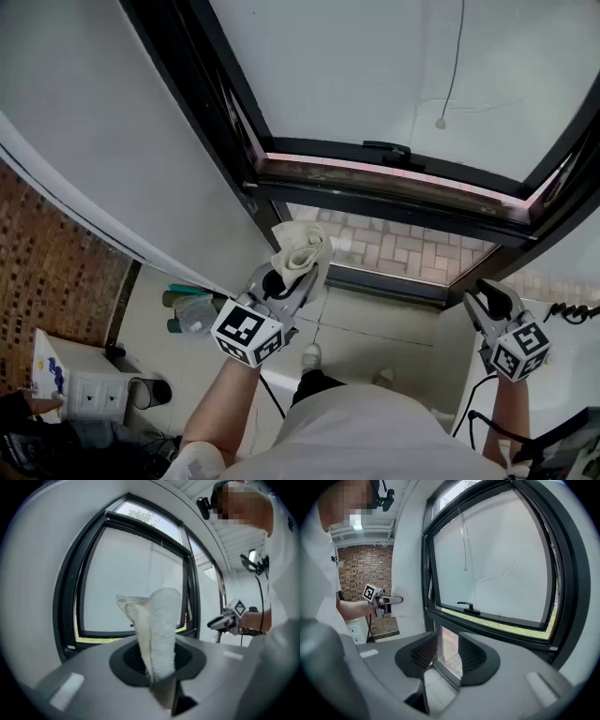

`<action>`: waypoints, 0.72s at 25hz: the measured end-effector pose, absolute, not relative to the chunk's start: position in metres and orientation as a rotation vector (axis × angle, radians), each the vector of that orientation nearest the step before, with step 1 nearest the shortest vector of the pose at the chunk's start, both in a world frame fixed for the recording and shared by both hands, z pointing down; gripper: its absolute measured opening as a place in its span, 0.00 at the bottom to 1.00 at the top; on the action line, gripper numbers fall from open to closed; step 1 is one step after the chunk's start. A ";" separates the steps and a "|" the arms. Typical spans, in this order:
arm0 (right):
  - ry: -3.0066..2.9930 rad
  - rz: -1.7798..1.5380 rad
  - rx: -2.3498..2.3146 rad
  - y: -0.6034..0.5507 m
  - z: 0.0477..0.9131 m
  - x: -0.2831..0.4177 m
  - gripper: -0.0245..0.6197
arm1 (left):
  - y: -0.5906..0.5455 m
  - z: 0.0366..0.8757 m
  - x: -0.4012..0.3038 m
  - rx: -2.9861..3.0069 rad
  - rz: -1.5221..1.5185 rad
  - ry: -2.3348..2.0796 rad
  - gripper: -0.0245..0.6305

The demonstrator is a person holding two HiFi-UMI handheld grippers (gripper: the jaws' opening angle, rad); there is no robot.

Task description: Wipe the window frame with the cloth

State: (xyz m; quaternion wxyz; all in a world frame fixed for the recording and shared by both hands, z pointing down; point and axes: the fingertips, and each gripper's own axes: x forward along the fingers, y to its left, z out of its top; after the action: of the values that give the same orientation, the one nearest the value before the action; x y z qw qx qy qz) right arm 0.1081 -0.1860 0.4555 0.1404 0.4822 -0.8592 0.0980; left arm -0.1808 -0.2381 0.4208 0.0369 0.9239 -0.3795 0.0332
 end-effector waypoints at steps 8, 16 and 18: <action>-2.473 0.324 1.454 -0.214 0.453 0.071 0.25 | -0.322 0.433 -0.282 2.712 0.142 -1.460 0.19; -2.427 0.292 1.509 -0.229 0.450 0.044 0.25 | -0.368 0.426 -0.326 2.703 0.150 -1.523 0.19; -2.432 0.292 1.527 -0.229 0.448 0.036 0.25 | -0.380 0.426 -0.336 2.685 0.155 -1.566 0.19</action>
State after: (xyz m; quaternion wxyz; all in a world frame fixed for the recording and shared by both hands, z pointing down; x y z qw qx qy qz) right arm 0.0365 -0.2291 0.4483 0.1275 0.5247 -0.8357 0.1003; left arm -0.3364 -0.3801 0.4260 0.0148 0.8627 -0.5031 0.0498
